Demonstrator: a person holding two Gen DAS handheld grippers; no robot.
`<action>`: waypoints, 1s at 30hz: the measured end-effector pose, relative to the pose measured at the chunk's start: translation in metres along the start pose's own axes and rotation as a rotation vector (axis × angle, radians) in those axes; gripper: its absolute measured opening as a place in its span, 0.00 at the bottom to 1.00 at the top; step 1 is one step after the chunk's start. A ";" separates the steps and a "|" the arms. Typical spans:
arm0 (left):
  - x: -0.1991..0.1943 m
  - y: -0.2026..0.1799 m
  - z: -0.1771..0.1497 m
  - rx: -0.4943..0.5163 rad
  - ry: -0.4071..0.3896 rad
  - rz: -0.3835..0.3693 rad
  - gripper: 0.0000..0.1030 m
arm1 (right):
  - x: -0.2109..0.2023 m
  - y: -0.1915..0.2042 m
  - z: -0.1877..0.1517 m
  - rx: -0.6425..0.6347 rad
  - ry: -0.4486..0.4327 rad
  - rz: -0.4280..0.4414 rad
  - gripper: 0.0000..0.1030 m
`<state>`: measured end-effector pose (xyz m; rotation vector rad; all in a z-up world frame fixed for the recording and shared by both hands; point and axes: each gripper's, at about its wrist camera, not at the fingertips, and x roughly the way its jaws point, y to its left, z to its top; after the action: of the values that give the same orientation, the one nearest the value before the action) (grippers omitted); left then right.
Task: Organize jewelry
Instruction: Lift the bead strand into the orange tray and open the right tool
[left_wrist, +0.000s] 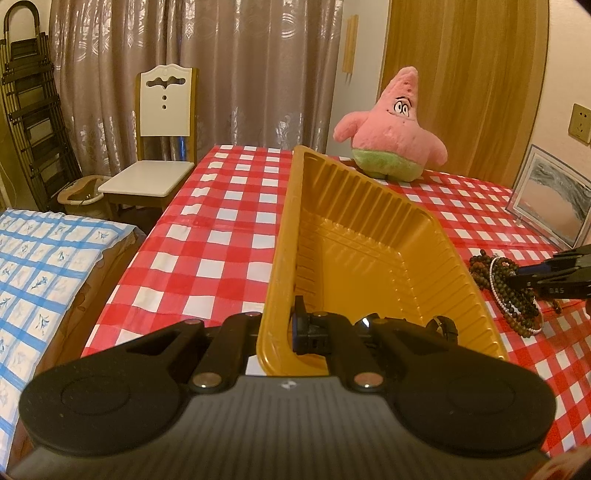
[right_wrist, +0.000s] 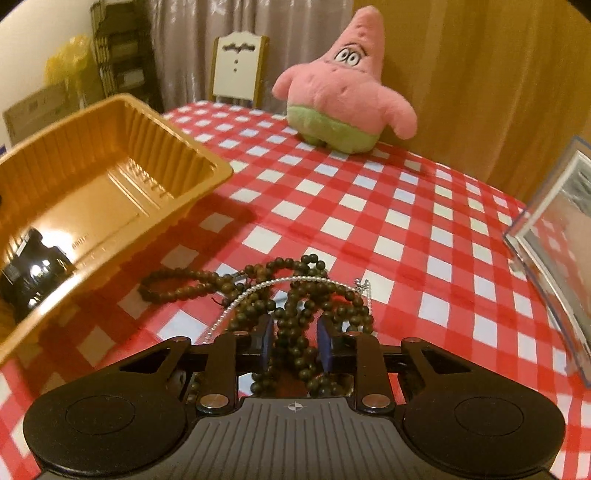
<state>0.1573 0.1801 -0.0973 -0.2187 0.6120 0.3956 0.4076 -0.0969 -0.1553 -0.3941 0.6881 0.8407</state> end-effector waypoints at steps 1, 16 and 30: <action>-0.001 0.001 0.000 0.001 0.001 0.000 0.04 | 0.003 0.001 0.000 -0.007 0.005 -0.006 0.24; 0.000 -0.003 0.001 0.005 0.000 -0.006 0.04 | -0.057 -0.004 0.008 0.165 -0.155 0.027 0.06; 0.001 -0.006 0.004 0.009 -0.004 -0.005 0.04 | -0.102 0.056 0.047 0.352 -0.254 0.329 0.07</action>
<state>0.1621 0.1765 -0.0942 -0.2104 0.6094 0.3880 0.3336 -0.0908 -0.0539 0.1473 0.6557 1.0354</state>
